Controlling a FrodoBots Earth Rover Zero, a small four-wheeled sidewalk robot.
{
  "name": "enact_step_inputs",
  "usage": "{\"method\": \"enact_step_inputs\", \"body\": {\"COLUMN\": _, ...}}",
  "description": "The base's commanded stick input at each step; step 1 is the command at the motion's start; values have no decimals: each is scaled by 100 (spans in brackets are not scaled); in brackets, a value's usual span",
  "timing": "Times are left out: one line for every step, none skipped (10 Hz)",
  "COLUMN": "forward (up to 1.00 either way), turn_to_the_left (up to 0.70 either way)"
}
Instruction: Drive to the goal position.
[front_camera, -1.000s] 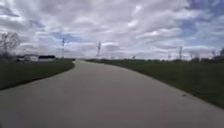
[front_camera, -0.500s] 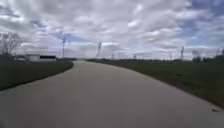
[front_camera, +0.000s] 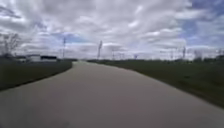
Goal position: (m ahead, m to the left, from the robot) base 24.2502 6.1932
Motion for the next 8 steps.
{"method": "enact_step_inputs", "body": {"forward": 100, "turn_to_the_left": 1}}
{"method": "enact_step_inputs", "body": {"forward": 100, "turn_to_the_left": -2}}
{"method": "enact_step_inputs", "body": {"forward": 100, "turn_to_the_left": -4}}
{"method": "enact_step_inputs", "body": {"forward": 100, "turn_to_the_left": -4}}
{"method": "enact_step_inputs", "body": {"forward": 100, "turn_to_the_left": -5}}
{"method": "enact_step_inputs", "body": {"forward": 100, "turn_to_the_left": -5}}
{"method": "enact_step_inputs", "body": {"forward": 100, "turn_to_the_left": -5}}
{"method": "enact_step_inputs", "body": {"forward": 100, "turn_to_the_left": -5}}
